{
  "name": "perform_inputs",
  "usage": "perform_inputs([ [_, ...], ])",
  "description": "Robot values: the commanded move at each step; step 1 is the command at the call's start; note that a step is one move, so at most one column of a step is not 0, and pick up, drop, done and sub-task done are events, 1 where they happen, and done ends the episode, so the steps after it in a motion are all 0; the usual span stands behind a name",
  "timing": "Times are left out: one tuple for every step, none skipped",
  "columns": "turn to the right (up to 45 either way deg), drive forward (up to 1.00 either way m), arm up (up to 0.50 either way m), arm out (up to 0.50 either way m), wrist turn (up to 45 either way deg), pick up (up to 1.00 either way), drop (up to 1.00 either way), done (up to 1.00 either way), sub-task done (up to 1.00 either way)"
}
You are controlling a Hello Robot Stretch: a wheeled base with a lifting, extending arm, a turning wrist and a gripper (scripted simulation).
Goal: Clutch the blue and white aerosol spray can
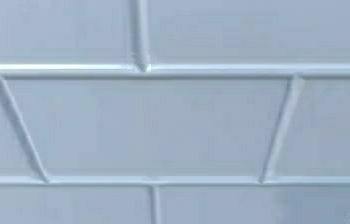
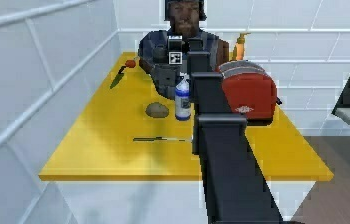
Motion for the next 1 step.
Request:
perform_inputs([
  [0.0, 0.0, 0.0, 0.0, 0.0, 0.0, 0.0, 1.0, 0.0],
])
